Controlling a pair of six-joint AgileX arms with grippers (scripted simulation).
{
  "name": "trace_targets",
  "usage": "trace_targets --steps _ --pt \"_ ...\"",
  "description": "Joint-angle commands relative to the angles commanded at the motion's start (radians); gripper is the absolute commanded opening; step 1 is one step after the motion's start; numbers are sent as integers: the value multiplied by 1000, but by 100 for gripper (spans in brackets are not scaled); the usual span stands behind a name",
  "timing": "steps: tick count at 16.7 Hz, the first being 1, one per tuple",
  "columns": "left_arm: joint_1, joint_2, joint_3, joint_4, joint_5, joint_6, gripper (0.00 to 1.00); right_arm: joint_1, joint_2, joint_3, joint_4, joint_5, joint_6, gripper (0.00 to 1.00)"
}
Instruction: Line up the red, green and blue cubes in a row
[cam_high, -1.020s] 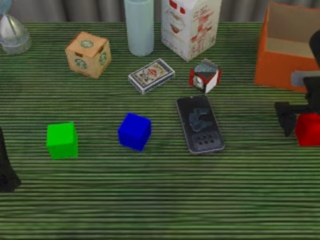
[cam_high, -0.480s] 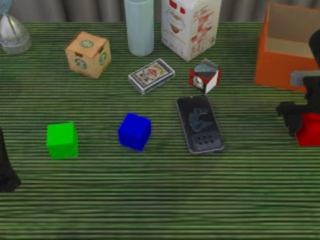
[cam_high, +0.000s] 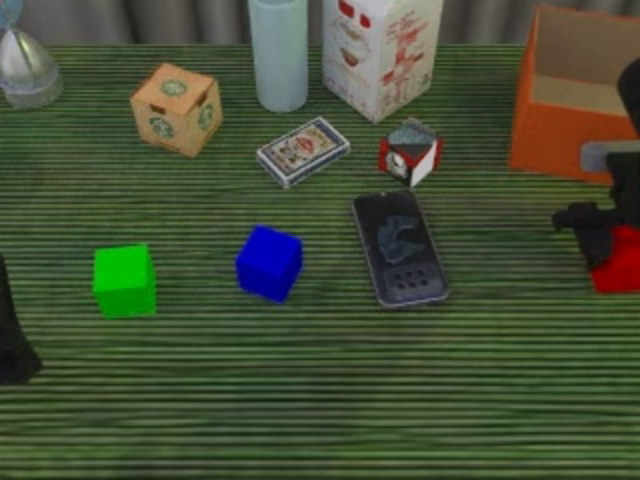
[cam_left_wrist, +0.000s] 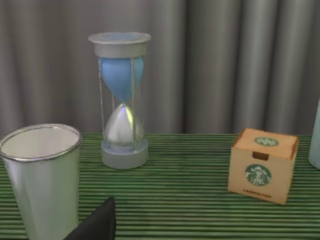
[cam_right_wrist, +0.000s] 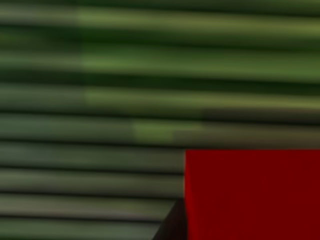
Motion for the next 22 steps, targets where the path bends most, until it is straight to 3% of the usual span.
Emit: trace_targets --steps 7,15,22 --pt "0 0 0 0 0 0 100 -2 -25 11 -13 0 0 0" --pt "0 0 0 0 0 0 100 6 -116 149 -244 0 -2 0" --pt "0 0 0 0 0 0 100 37 -96 185 -266 0 35 0"
